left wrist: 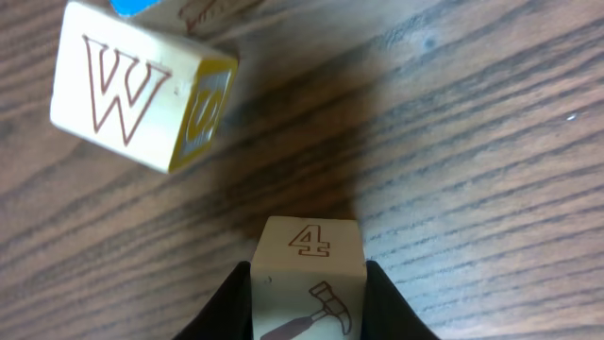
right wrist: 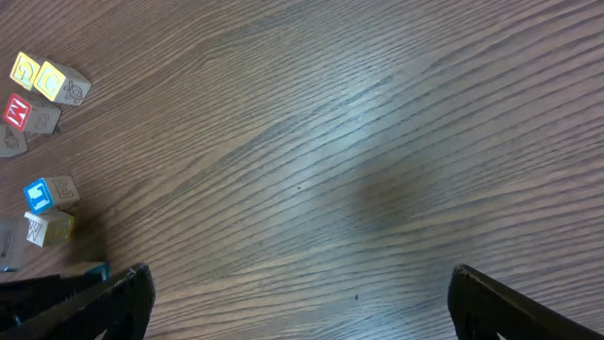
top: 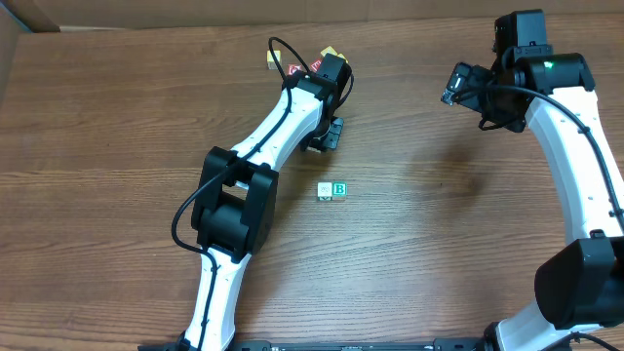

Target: Flip 4 blocks

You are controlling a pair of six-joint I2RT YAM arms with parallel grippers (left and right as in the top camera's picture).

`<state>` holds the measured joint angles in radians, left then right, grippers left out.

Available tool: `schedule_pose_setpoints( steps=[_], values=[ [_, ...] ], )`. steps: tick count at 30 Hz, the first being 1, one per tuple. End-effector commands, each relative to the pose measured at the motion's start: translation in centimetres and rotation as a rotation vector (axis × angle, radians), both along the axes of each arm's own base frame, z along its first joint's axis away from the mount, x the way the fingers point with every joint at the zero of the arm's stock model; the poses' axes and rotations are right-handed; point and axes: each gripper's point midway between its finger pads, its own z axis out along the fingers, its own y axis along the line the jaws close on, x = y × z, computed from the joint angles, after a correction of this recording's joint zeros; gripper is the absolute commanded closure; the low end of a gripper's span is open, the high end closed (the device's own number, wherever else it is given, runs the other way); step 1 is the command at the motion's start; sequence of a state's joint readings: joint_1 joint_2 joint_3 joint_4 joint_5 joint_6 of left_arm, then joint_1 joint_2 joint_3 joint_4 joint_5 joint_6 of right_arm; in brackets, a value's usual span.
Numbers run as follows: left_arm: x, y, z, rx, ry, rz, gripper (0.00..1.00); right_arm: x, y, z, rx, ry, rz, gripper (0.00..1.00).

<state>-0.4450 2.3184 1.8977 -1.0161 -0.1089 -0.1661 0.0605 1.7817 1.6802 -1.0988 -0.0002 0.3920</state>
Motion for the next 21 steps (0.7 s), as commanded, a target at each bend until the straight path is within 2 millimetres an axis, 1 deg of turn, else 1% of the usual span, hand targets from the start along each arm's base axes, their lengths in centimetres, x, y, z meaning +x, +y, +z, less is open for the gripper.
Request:
schedule_pose_setpoints(
  steps=[1,3,6,9,12,13,15,18,20,21],
  values=[
    [0.6,0.0,1.6,-0.011,-0.021,0.028,0.87,0.1,0.0,0.6,0.004,-0.018,-0.005,0.0],
    [0.6,0.0,3.2,-0.021,-0.039,0.036,0.88,0.1,0.0,0.6,0.004,-0.018,-0.005,0.0],
    [0.5,0.1,6.6,-0.05,-0.087,0.056,0.86,0.0,0.0,0.6,0.004,-0.018,-0.005,0.0],
    [-0.2,0.4,10.6,-0.082,-0.136,0.087,0.84,0.1,0.0,0.6,0.004,-0.018,-0.005,0.0],
    [-1.9,1.3,15.2,-0.111,-0.18,0.113,0.83,0.1,0.0,0.6,0.004,-0.018,-0.005,0.0],
    [-2.4,1.5,16.3,-0.119,-0.19,0.125,0.83,0.1,0.0,0.6,0.004,-0.018,-0.005,0.0],
    [-4.0,2.2,19.1,-0.14,-0.213,0.15,0.82,0.0,0.0,0.6,0.004,-0.018,-0.005,0.0],
    [-6.4,3.4,22.0,-0.153,-0.228,0.171,0.79,0.1,0.0,0.6,0.004,-0.018,-0.005,0.0],
    [-8.3,4.3,23.3,-0.154,-0.216,0.203,0.77,0.1,0.0,0.6,0.004,-0.018,-0.005,0.0],
    [-8.9,4.6,23.6,-0.151,-0.206,0.215,0.77,0.1,0.0,0.6,0.004,-0.018,-0.005,0.0]
  ],
)
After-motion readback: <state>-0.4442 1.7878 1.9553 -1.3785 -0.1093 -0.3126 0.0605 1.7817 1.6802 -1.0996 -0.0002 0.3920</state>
